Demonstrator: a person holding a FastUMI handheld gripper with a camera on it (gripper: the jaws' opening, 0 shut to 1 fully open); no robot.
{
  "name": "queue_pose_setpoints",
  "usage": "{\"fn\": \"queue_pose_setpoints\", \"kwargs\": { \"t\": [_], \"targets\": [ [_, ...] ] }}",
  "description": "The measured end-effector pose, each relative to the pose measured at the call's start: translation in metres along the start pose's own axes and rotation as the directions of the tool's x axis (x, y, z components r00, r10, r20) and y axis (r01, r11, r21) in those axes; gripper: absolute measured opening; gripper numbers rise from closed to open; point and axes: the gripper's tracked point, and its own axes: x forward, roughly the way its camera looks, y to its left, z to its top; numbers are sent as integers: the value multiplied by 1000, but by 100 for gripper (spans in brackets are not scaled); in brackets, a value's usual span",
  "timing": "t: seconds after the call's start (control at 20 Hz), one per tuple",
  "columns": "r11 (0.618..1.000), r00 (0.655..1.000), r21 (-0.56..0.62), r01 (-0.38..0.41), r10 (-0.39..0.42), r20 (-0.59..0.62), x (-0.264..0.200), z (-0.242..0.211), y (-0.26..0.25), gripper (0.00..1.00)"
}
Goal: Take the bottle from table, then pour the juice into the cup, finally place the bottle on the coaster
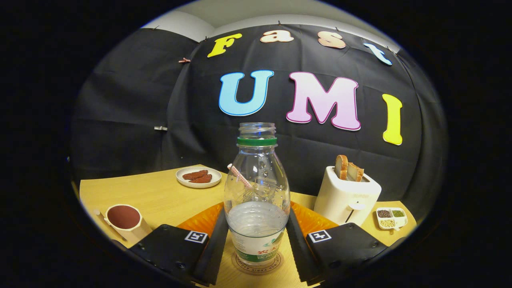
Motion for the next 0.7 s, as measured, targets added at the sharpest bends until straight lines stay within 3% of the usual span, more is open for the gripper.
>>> {"fn": "queue_pose_setpoints", "kwargs": {
  "t": [0.25, 0.7],
  "targets": [
    [1000, 1000, 23, 7, -7, -27, 11, -20, -4, 76],
    [999, 1000, 47, 23, -23, -8, 10, -17, -10, 79]
  ]
}}
